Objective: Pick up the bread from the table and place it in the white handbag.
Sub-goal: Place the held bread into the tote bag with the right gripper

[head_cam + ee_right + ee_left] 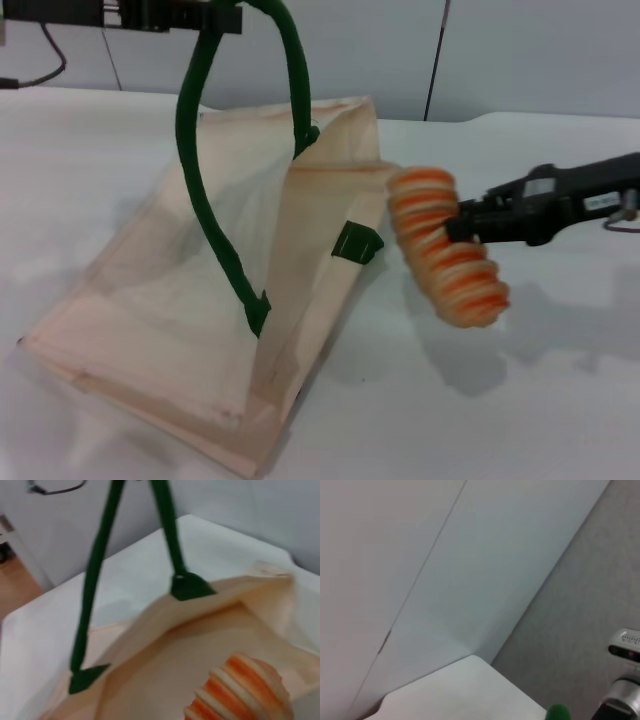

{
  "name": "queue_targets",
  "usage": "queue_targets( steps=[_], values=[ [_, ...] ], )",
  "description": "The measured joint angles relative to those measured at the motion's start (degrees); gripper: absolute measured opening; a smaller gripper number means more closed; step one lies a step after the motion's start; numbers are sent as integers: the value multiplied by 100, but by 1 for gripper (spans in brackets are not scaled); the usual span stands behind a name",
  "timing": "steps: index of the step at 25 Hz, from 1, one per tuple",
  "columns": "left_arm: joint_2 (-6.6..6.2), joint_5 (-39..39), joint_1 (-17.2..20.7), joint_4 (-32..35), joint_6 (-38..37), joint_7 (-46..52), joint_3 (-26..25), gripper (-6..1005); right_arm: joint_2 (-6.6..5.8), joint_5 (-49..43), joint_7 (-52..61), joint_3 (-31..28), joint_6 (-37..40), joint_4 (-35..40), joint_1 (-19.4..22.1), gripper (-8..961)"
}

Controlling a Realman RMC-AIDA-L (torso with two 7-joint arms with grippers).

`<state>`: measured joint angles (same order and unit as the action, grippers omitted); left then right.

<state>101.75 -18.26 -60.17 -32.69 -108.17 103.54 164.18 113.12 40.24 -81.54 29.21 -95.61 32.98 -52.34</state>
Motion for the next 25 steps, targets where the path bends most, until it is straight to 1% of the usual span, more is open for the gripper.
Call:
queue_targets(
  steps=[1, 2, 4, 6, 7, 9, 13, 16, 20, 25],
  values=[
    [1, 4, -78, 0, -26, 2, 0, 116, 12, 0, -30, 7, 21, -75, -64, 318],
    [1, 4, -78, 0, -26, 2, 0, 116, 36, 1, -53, 16, 58, -141, -143, 308],
    [2, 6, -149, 8, -38, 5, 0, 116, 104, -13, -63, 21, 139, -168, -242, 290],
    [1, 7, -212, 79, -39, 6, 0, 116, 180, -32, -68, 43, 193, -176, -360, 275],
    [-5, 7, -236, 117, -40, 6, 0, 116, 238, -28, -81, 86, 246, -227, -476, 267],
    [-18, 7, -292, 198, -40, 7, 0, 116, 250, -23, -96, 107, 299, -295, -530, 252],
    [-28, 7, -421, 285, -40, 8, 0, 116, 264, -15, -218, 181, 629, -757, -815, 215],
    [-16, 7, -493, 292, -39, 9, 0, 116, 268, -14, -237, 241, 899, -954, -993, 192],
    [-2, 7, -524, 292, -37, 8, 0, 117, 280, -10, -238, 302, 1169, -1091, -1082, 163],
    [-2, 7, -532, 292, -37, 8, 0, 117, 287, -13, -240, 455, 1629, -1336, -1212, 149]
  ],
)
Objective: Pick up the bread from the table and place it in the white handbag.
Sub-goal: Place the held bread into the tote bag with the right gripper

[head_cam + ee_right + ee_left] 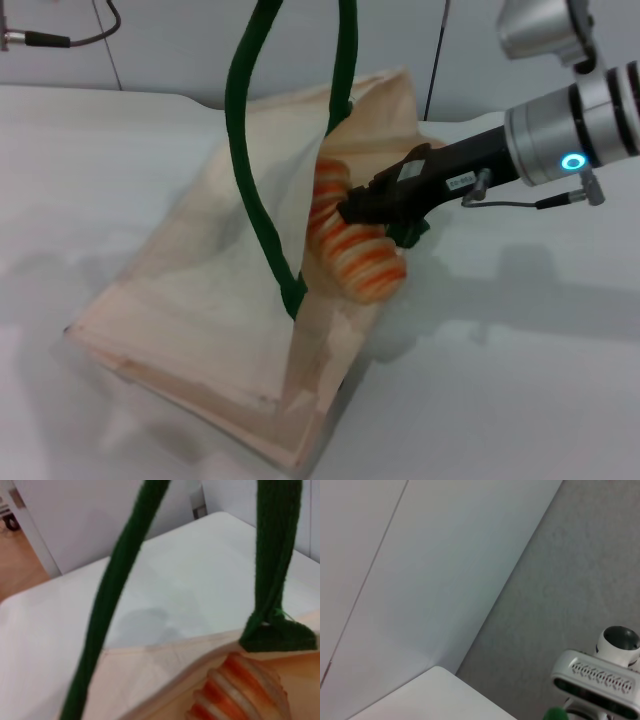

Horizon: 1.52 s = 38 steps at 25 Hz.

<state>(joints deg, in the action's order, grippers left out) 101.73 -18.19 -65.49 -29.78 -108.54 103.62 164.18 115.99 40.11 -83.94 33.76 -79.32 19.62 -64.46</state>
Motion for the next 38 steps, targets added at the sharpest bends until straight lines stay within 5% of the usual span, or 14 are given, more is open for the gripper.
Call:
queue_targets(
  steps=[38],
  values=[
    [5, -28, 9, 7, 26, -35, 0, 117, 56, 448, -214, 65, 818, -753, -161, 141]
  ],
)
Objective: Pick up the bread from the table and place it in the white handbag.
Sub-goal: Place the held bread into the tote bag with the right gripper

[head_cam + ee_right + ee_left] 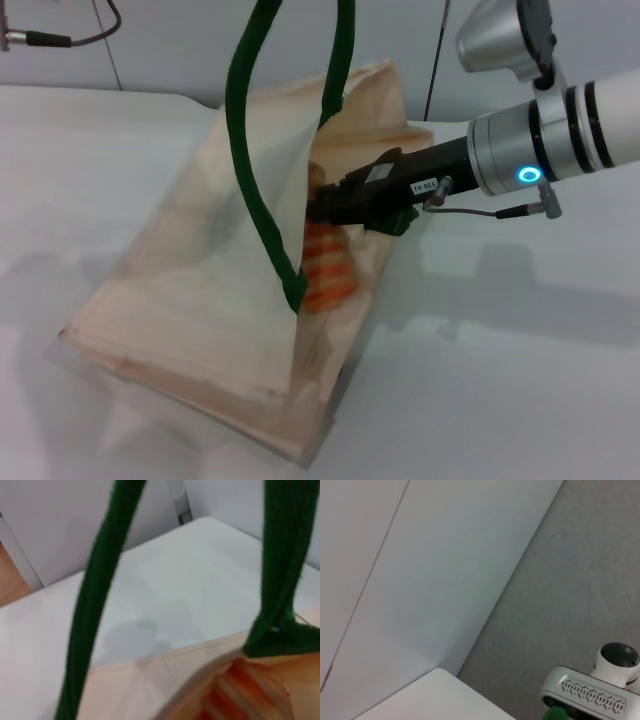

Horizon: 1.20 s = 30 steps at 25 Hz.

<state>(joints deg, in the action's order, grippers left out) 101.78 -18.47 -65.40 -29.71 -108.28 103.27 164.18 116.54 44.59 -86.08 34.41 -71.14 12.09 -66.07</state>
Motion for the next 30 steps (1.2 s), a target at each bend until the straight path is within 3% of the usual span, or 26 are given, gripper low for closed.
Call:
queue_targets(
  steps=[4, 15, 19, 24, 30],
  values=[
    [0, 9, 1, 0, 0, 0, 0, 117, -4, 152, -262, -2, -16, -156, 0, 235],
    [0, 21, 1, 0, -1, 0, 0, 117, -16, 155, -287, -14, 2, -184, -2, 683],
    [-6, 9, 45, 0, 1, 5, 0, 117, -42, 156, -249, -14, 67, -133, 61, 777],
    [-17, 18, 83, 0, 28, 14, 0, 116, -80, 156, -16, -12, 80, 317, 438, 894],
    [-20, 18, 159, -18, 35, 9, 0, 116, -150, 155, 174, -19, 16, 705, 796, 894]
  ],
)
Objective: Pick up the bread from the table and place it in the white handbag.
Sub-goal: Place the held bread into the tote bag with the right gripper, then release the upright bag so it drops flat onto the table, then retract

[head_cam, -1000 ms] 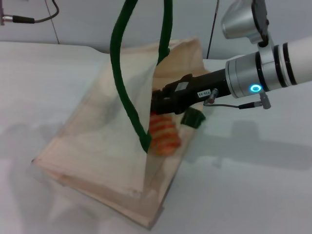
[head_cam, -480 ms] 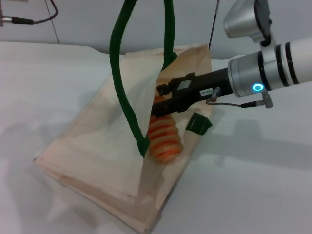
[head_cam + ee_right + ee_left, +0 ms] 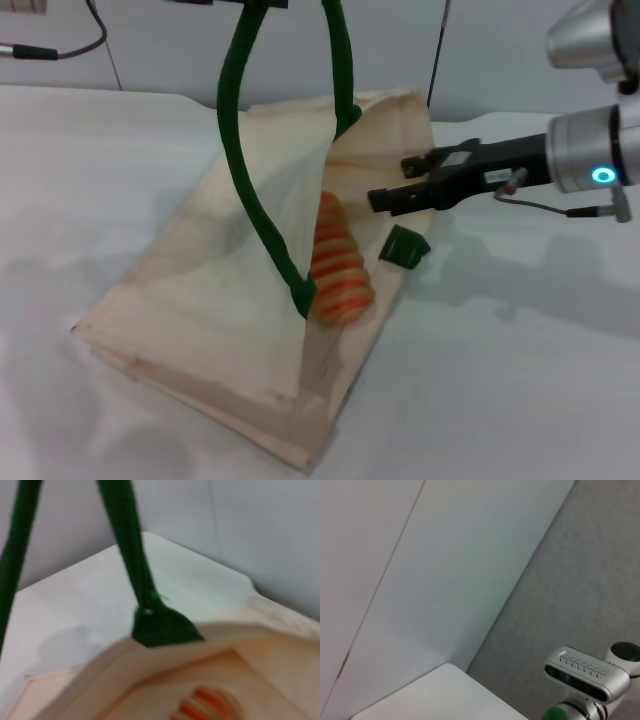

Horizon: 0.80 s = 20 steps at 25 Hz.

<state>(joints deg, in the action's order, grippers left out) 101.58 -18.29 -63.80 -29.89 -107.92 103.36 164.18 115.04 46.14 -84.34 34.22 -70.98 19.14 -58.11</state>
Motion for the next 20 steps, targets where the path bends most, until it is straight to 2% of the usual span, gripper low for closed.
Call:
queue_targets(
  steps=[5, 12, 20],
  values=[
    [-6, -6, 43, -8, 14, 0, 0, 116, -50, 1, 116, -75, -87, 213, 185, 894],
    [1, 1, 44, 2, 78, -13, 0, 116, -57, 538, 99, -707, 90, 580, 554, 894],
    [25, -74, 44, 10, 204, 85, -8, 117, -36, 1016, 50, -788, 491, 604, 722, 894]
  ],
)
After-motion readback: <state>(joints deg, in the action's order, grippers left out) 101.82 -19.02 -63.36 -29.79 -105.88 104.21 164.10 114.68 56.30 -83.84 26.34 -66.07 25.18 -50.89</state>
